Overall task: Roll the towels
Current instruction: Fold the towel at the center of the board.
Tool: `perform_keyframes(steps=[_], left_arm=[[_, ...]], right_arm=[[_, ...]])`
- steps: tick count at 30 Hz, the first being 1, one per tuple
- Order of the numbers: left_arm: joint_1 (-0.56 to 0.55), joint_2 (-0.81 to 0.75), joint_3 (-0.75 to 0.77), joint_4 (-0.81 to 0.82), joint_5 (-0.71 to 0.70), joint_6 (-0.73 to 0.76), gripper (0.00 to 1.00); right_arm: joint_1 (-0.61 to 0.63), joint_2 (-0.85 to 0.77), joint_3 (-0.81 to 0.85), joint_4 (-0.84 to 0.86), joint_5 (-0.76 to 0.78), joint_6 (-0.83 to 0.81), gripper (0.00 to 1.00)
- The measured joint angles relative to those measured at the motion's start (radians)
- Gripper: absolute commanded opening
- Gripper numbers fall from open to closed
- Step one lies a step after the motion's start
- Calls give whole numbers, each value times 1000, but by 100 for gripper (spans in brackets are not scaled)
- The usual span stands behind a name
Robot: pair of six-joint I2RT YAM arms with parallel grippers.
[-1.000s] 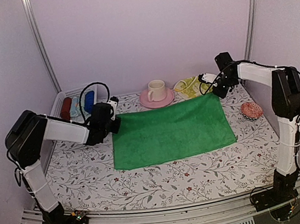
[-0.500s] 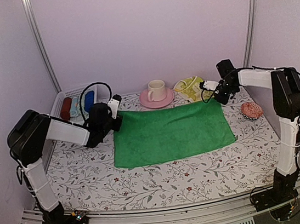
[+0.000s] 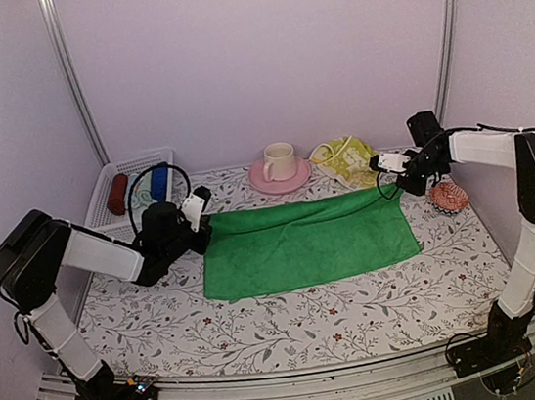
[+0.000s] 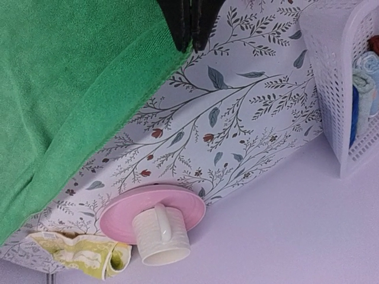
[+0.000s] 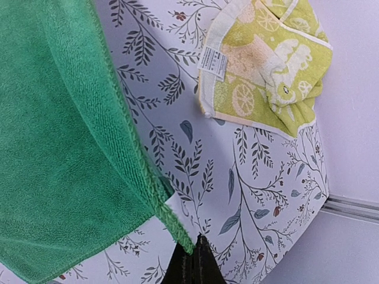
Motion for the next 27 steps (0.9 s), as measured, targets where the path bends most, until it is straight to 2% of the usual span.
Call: perform_keyframes(steps=[7, 15, 21, 27], left_arm=[[-6, -96, -25, -12, 20, 3, 0], [-27, -153, 32, -121, 1, 115, 0], [-27, -217, -61, -106, -3, 183, 0], [-27, -306, -185, -70, 51, 239, 0]], right_arm=[[0, -54, -61, 5, -33, -30, 2], [0, -66, -84, 9, -70, -46, 2], [0, -121, -137, 15, -124, -79, 2], [0, -193, -214, 20, -167, -134, 2]])
